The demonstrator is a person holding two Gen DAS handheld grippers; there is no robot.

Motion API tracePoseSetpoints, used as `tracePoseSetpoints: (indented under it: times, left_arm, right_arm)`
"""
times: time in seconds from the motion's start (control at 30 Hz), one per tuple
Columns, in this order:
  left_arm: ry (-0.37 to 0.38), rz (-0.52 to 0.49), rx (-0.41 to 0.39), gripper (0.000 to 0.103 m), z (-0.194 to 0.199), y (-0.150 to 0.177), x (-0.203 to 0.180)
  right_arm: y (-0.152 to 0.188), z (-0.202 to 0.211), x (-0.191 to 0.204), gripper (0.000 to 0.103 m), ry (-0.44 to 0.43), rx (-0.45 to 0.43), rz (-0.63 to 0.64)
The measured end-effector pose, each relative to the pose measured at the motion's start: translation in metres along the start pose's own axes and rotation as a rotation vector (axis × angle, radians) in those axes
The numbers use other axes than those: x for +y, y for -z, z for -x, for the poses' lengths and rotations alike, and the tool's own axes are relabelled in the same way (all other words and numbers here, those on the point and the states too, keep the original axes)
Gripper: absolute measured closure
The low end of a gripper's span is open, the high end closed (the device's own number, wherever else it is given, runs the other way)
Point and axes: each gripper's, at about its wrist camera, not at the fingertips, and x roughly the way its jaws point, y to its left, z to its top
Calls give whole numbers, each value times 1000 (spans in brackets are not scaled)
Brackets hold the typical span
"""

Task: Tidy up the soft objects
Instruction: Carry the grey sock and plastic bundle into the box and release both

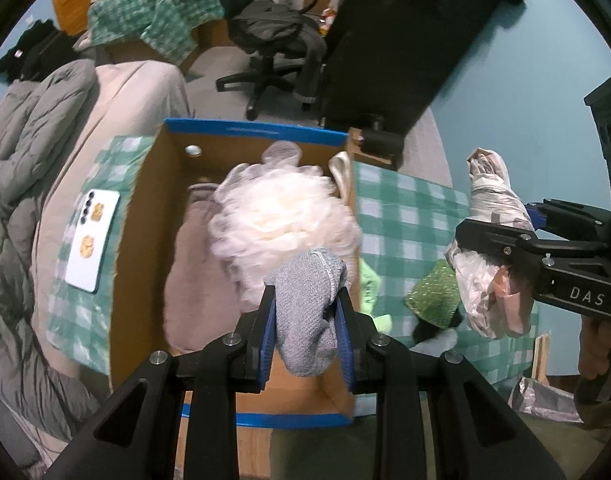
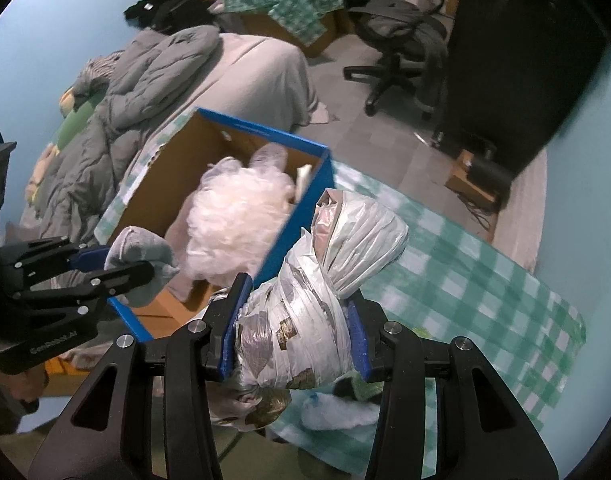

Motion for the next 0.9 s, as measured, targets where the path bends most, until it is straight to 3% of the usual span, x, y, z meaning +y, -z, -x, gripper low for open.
tracePoseSetpoints:
  times: [0.4, 0.9]
  left_arm:
    - [-48, 66, 26, 76, -8, 10, 50]
    - [-56, 89, 77, 76, -28, 22, 78]
  right_arm:
    - [-18, -37, 49, 59, -32, 44, 86]
    - [-8, -81, 93, 59, -13, 103, 151]
